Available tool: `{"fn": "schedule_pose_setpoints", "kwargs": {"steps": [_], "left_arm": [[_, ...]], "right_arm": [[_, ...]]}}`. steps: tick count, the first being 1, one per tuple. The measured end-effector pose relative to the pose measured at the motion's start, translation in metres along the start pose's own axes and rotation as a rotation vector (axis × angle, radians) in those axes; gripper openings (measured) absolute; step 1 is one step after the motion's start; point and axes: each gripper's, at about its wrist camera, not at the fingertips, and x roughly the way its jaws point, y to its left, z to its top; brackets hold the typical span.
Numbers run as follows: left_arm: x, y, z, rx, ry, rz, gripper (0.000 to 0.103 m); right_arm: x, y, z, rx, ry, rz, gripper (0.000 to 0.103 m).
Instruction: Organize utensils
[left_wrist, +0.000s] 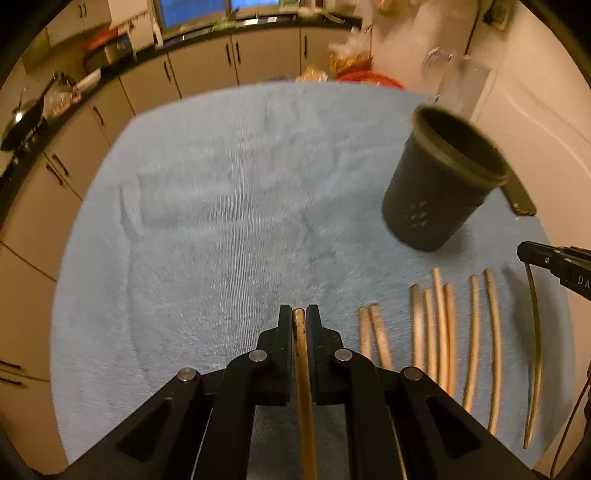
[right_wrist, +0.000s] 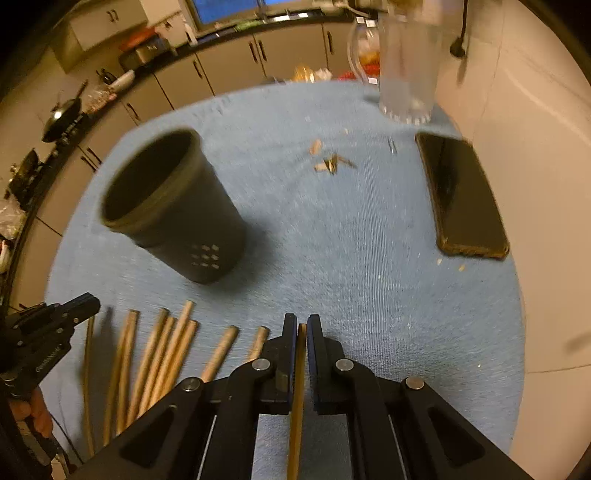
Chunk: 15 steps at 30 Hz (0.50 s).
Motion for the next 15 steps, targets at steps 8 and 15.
{"fn": "schedule_pose_setpoints", "kwargs": {"steps": [8,15], "left_arm": [[-0.060,-0.005,-0.005,0.030,-0.124,-0.002,0.007],[-0.100,-0.008,0.001,0.032,-0.204,-0.026,0.007]], "right_arm": [[-0.053,0.007,-0.004,-0.016,-0.109,0.053,0.006],[-0.092,0.017,-0.003,-0.046,-0.197,0.086,0.006]]}}
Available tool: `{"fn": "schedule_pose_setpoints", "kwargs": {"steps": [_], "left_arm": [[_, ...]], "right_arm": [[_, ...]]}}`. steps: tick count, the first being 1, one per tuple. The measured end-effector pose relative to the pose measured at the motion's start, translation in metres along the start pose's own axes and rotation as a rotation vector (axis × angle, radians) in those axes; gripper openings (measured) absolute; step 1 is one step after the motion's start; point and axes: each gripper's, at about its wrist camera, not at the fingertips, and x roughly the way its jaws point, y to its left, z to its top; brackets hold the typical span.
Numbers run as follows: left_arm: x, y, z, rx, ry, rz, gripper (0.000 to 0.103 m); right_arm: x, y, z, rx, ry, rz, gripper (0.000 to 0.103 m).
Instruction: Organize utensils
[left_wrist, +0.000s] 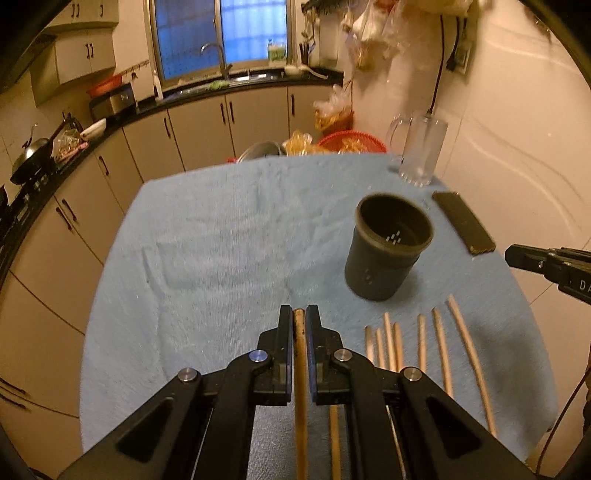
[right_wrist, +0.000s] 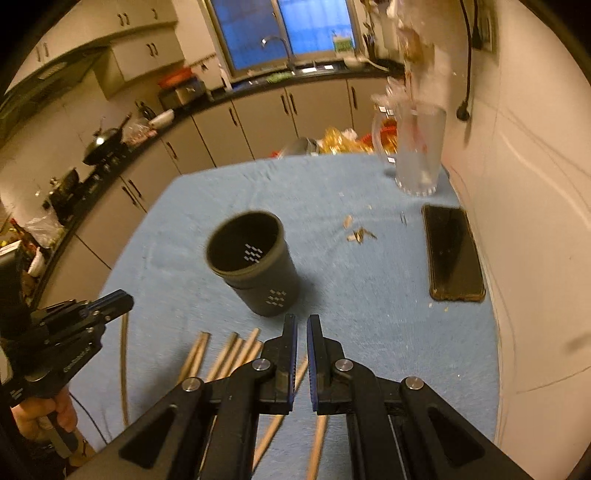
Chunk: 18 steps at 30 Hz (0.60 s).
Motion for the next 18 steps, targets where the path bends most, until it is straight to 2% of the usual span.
{"fn": "schedule_pose_setpoints", "kwargs": {"steps": [3,5,6,7,9,15,18], "left_arm": [[-0.003,0.004,0.005,0.003,-0.021,-0.005,0.007],[0.001,0.009,0.005,0.003,-0.027,-0.009,0.007],[0.004,0.010,0.006,0.004,-0.027,-0.011,0.007],[0.007,0.012,0.006,0.002,-0.026,-0.014,0.007],[0.006,0.011,0.005,0.001,-0.022,-0.018,0.007],[0.007,0.012,0.006,-0.002,-0.015,-0.024,0.007],[0.008,0.014,0.007,-0.006,-0.013,-0.027,0.007]], "right_arm": [[-0.008,0.006,0.002,-0.014,-0.005,0.016,0.007],[-0.002,0.005,0.003,-0.013,0.030,0.035,0.010],[0.005,0.003,0.003,-0.011,0.061,0.032,0.013],[0.013,0.000,0.002,-0.003,0.087,0.028,0.023],[0.029,-0.006,-0.002,0.013,0.134,0.014,0.027],[0.089,-0.031,-0.013,0.066,0.304,-0.040,0.027],[0.107,-0.040,-0.016,0.086,0.349,-0.053,0.027]]}}
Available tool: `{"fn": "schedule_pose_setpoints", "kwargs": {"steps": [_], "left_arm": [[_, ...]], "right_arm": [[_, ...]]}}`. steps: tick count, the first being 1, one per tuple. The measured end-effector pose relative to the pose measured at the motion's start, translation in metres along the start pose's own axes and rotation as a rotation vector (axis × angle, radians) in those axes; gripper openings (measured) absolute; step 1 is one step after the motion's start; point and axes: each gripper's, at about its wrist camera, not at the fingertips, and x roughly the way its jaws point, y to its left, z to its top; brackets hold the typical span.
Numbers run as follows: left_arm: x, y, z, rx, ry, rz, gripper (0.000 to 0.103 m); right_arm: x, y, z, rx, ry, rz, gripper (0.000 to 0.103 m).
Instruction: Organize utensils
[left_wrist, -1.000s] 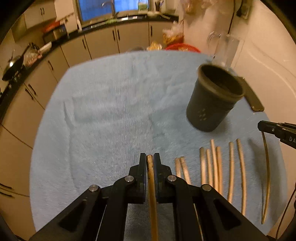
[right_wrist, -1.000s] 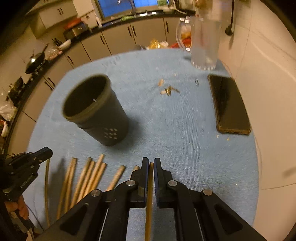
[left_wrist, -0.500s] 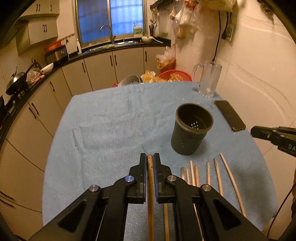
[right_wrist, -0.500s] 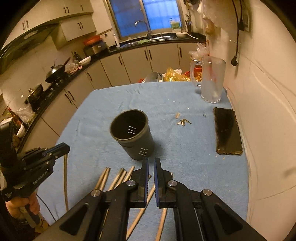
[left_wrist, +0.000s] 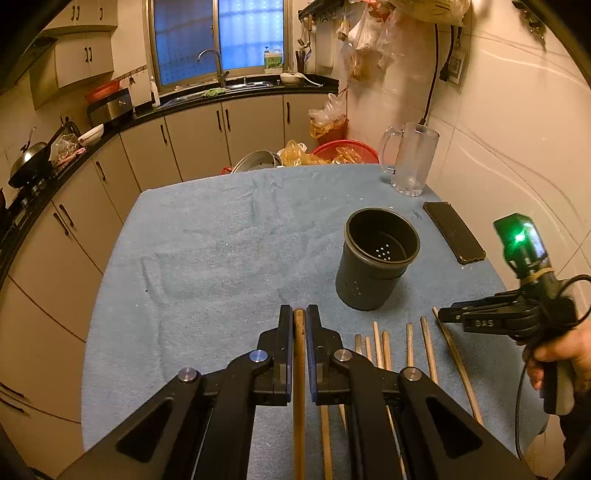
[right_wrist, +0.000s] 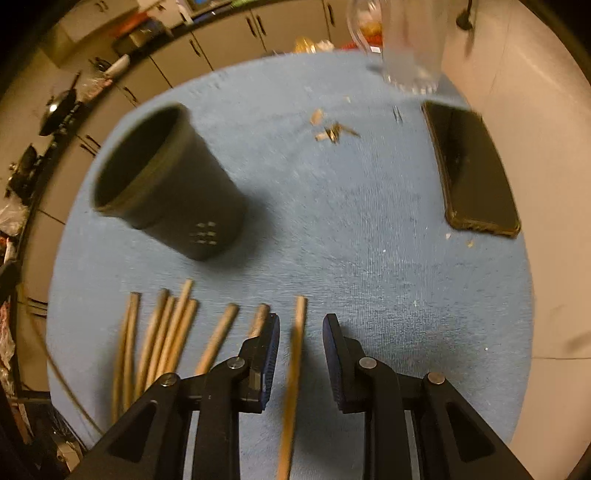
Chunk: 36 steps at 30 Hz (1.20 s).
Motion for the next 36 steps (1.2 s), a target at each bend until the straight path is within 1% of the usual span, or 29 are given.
{"fn": "schedule_pose_setpoints", "kwargs": {"steps": [5,7,9,11,12,15,16,19,23,29,36], "left_arm": [[0.002,0.002,0.000,-0.011,0.005,-0.007,0.007],[0.002,0.003,0.000,-0.012,0.005,-0.010,0.007],[0.002,0.002,0.000,-0.012,0.006,-0.013,0.007],[0.002,0.002,0.000,-0.011,0.006,-0.015,0.007],[0.002,0.001,0.000,-0.012,0.007,-0.016,0.007],[0.003,0.001,0.000,-0.016,0.009,-0.023,0.007],[0.003,0.001,0.000,-0.016,0.008,-0.025,0.007],[0.002,0.001,0.000,-0.013,0.007,-0.026,0.007],[-0.002,0.001,0.001,-0.018,-0.005,-0.031,0.007],[-0.011,0.002,0.004,-0.019,-0.027,-0.036,0.007],[-0.024,0.004,0.010,-0.020,-0.059,-0.034,0.007]], "right_arm": [[0.011,-0.002,0.006,0.000,0.027,-0.010,0.027],[0.017,0.000,0.009,-0.002,0.051,-0.027,0.025],[0.018,0.004,0.009,-0.014,0.053,-0.052,0.024],[0.019,0.008,0.009,-0.036,0.051,-0.086,0.015],[0.019,0.012,0.009,-0.056,0.048,-0.115,0.008],[0.020,0.020,0.005,-0.113,0.023,-0.165,0.006],[0.017,0.021,0.003,-0.122,0.003,-0.167,0.006],[0.000,0.027,-0.005,-0.122,-0.060,-0.130,0.006],[-0.035,0.038,-0.010,-0.144,-0.149,-0.093,0.006],[-0.100,0.048,-0.017,-0.170,-0.285,-0.035,0.006],[-0.141,0.061,-0.013,-0.198,-0.393,0.000,0.006]]}}
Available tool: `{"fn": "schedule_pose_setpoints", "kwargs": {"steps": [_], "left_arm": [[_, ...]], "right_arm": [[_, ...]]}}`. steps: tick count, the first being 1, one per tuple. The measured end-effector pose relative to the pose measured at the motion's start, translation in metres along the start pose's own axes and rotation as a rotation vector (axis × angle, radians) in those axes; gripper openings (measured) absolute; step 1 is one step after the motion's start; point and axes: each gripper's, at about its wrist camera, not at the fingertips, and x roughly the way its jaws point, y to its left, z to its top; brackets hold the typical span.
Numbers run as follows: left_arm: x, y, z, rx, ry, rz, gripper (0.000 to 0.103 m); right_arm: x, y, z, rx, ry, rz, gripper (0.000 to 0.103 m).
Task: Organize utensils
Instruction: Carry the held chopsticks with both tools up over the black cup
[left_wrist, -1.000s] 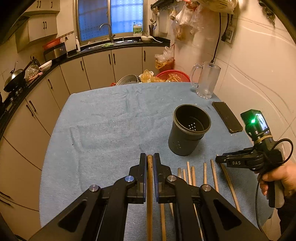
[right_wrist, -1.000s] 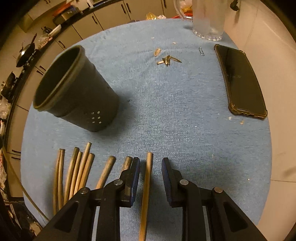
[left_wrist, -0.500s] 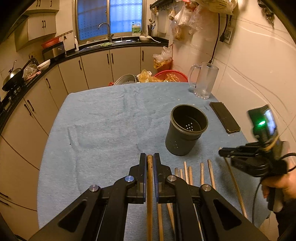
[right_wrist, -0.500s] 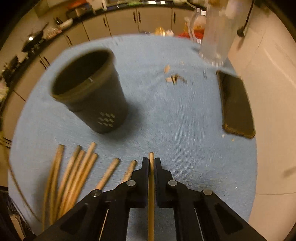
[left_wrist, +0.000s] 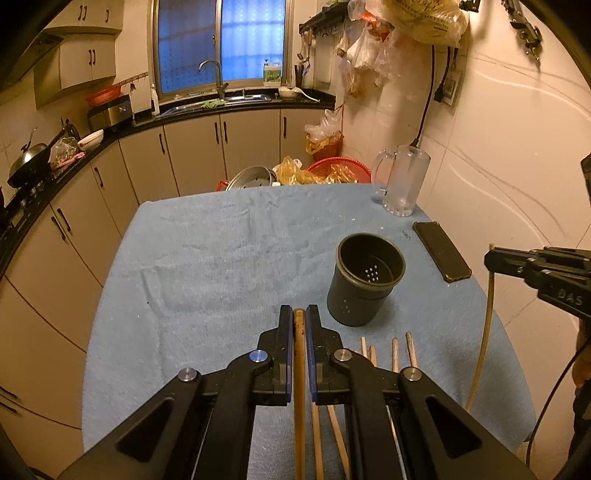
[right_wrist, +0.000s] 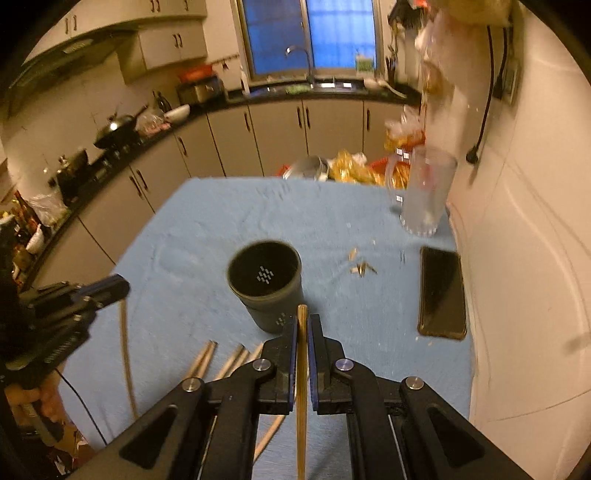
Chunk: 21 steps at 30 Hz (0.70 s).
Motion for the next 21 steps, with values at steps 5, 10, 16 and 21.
{"fn": "schedule_pose_setpoints", "kwargs": {"steps": [5,10,16,21], "left_arm": [[-0.010,0.001,0.005,0.003,-0.027,0.001,0.007],[-0.019,0.000,0.010,0.007,-0.053,0.001,0.007],[-0.028,0.001,0.017,0.007,-0.079,-0.004,0.007],[-0.036,0.002,0.026,0.000,-0.100,-0.012,0.007]], "right_arm": [[-0.027,0.009,0.006,-0.014,-0.047,0.013,0.006],[-0.041,0.013,0.010,-0.020,-0.086,0.023,0.006],[-0.063,0.019,0.014,-0.029,-0.130,0.028,0.006],[-0.075,0.022,0.018,-0.034,-0.156,0.035,0.006]]}}
